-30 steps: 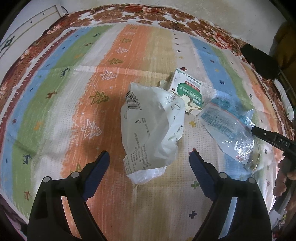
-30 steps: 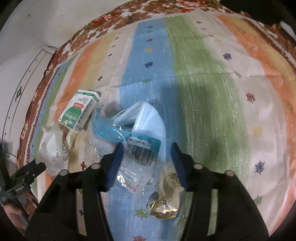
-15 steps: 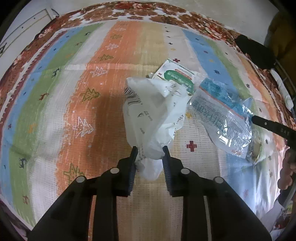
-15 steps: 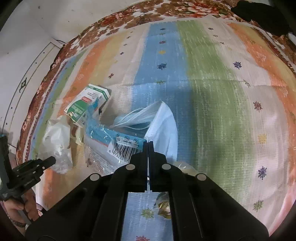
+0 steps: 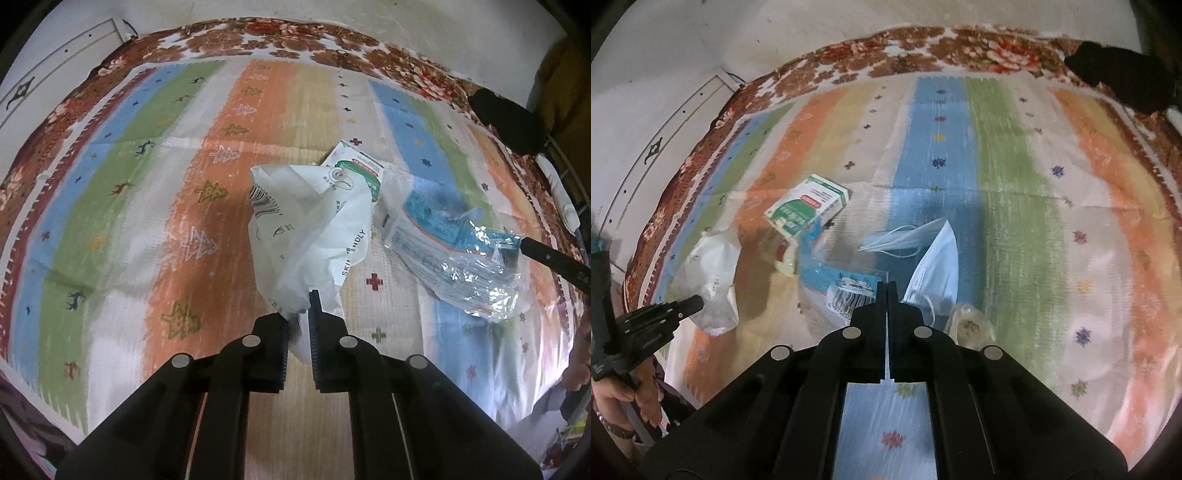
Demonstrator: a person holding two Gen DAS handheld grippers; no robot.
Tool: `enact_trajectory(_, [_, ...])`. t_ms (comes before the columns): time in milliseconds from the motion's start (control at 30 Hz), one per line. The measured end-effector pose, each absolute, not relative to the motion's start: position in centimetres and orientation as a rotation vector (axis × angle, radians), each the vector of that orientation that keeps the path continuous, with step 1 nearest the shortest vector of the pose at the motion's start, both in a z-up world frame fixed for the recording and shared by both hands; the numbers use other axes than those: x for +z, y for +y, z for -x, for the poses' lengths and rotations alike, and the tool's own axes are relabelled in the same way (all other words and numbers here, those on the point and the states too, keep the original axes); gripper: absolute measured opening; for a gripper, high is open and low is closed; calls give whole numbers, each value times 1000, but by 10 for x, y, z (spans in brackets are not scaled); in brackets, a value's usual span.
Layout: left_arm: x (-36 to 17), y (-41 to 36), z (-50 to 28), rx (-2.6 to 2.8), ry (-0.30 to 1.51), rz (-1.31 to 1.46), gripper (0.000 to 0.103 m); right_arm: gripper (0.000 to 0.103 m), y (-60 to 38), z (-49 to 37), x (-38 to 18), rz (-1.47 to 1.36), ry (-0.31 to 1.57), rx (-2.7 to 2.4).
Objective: Collect trash
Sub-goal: 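Lift the white bag and clear packet and carry both over the bin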
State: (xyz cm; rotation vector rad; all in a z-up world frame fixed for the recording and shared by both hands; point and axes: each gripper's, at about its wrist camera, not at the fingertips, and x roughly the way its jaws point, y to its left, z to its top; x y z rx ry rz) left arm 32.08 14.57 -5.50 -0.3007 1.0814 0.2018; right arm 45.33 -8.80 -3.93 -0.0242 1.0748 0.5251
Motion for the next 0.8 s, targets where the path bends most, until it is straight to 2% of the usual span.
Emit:
enact_trajectory(533, [-13,118,-270,153,1042,297,9,0,-109,-349,32,86,940,588])
enact_trajectory(800, [5,98,-241,111,1004,308,9,0,-125,-312,46,94,904,581])
